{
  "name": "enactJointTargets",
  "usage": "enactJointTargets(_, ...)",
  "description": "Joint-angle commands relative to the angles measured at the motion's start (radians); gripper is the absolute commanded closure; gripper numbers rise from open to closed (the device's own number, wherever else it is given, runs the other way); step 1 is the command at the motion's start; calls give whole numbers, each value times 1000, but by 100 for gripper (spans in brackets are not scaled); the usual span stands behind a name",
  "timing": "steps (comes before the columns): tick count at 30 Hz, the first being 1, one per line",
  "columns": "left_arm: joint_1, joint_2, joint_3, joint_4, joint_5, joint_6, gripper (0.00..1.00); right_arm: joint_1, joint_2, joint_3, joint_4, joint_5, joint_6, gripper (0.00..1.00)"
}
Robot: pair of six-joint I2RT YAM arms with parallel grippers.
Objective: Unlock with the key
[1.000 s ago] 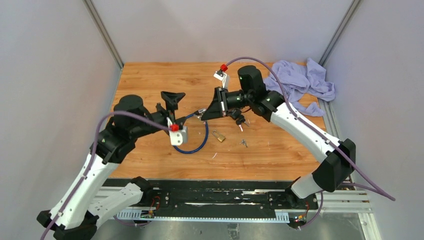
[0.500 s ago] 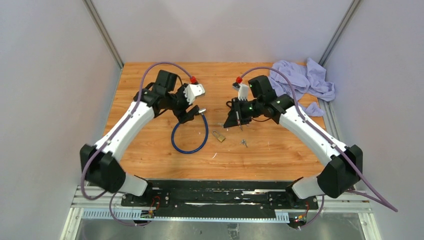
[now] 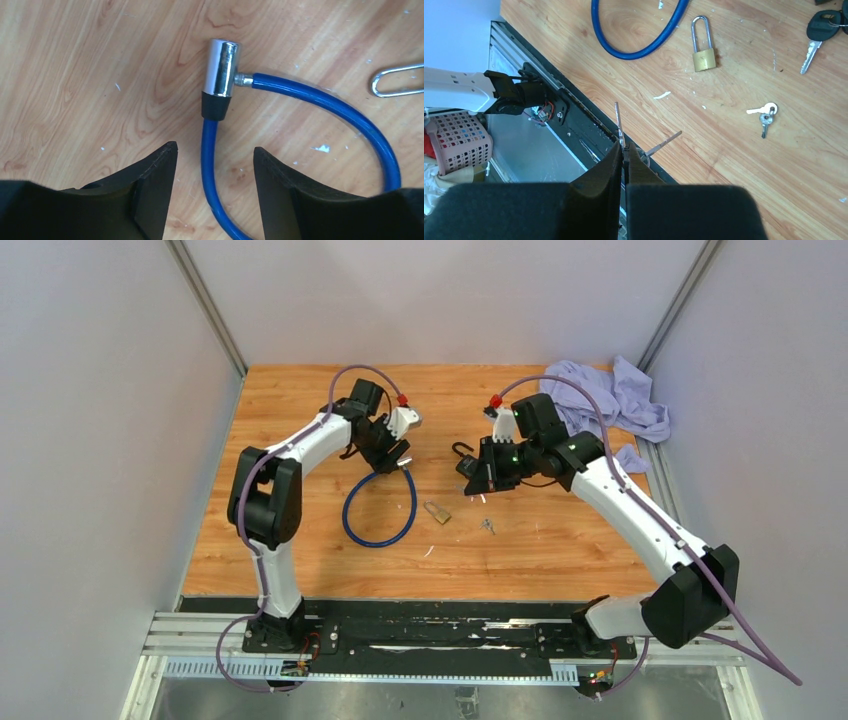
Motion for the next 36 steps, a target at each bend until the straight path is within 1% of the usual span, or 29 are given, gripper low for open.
enactJointTargets(1, 8, 40, 38, 38, -3, -2, 40, -11, -28, 41, -48, 37, -29, 99)
enactJointTargets(6, 11, 82, 49, 51, 1, -21, 45, -11, -26, 62, -57, 27, -36, 99)
enactJointTargets(11, 13, 127, 76, 26, 40, -25, 47, -11, -27, 72, -60, 14, -36, 100)
enactJointTargets(14, 13, 145, 66, 24, 55, -24, 49, -11, -29, 81, -70, 11, -40, 99)
enactJointTargets(21, 13, 158, 30, 54, 60, -26, 51, -11, -27, 109, -82, -2, -38, 100)
enactJointTargets(22, 14, 158, 33, 54, 63, -22, 52, -11, -26, 111, -82, -6, -36, 100)
enactJointTargets(24, 14, 158, 32, 53, 69, -15, 60, -11, -22, 116, -81, -12, -30, 99)
enactJointTargets(26, 14, 158, 34, 38, 82, -1, 74, -11, -15, 127, -90, -10, -25, 100)
enactJointTargets(30, 14, 126, 11, 0, 101, 55, 96, -9, -15, 136, -97, -17, -14, 99)
enactJointTargets(31, 14, 106, -3, -5, 100, 77, 99, -9, -14, 137, -98, -22, -14, 99)
enactJointTargets(36, 14, -16, -59, -31, 76, 188, 100, -9, 0, 161, -132, -23, -28, 99)
